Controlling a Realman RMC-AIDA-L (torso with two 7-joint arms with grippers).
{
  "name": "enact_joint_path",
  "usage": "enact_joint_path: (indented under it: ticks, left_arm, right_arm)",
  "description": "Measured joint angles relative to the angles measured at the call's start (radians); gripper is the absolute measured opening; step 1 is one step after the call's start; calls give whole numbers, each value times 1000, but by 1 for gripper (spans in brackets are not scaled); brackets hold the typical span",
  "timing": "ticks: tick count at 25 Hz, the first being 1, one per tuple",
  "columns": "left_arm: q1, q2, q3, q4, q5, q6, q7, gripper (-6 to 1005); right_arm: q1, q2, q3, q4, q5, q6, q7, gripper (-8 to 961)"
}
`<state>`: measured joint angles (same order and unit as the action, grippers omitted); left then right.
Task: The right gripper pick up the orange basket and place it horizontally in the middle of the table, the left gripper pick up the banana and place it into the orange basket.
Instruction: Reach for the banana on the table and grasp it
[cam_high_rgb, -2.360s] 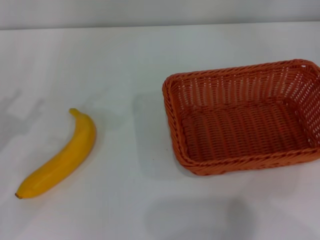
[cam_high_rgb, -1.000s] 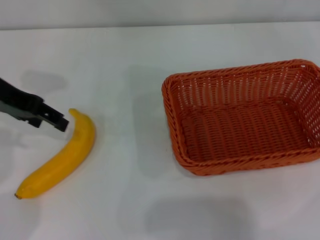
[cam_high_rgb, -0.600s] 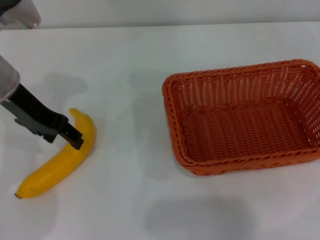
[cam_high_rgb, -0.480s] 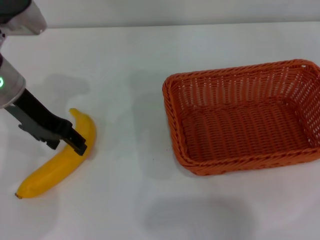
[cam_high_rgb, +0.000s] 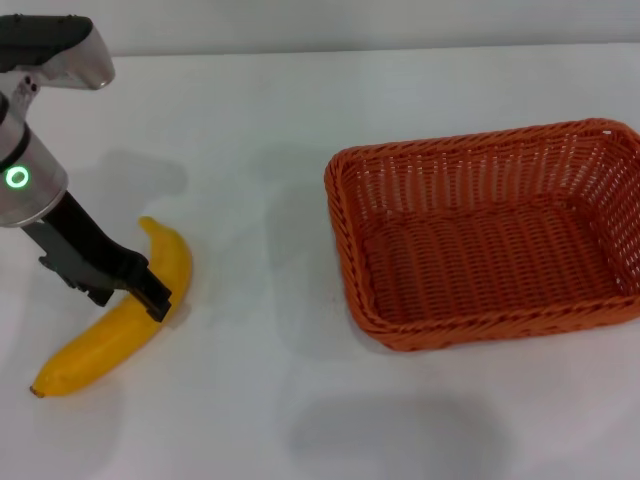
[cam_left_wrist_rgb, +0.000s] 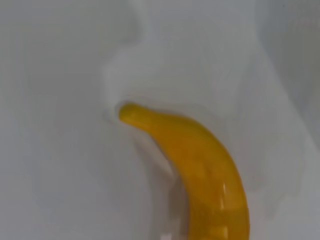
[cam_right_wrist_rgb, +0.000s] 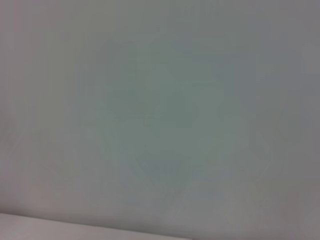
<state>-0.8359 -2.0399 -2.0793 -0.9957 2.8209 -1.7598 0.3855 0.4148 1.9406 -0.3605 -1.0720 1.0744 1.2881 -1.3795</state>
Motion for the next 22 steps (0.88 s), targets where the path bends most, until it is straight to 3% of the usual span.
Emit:
enact_joint_path:
  ticks: [11, 22]
  left_arm:
    - [-4, -16, 30, 52, 9, 74, 21, 885]
    - [5, -20, 46, 70, 11, 144, 24, 849]
  right_arm:
    - [-2, 0, 0, 23, 0, -10, -2, 831]
    - [-6, 4, -2, 24, -1, -31, 1, 832]
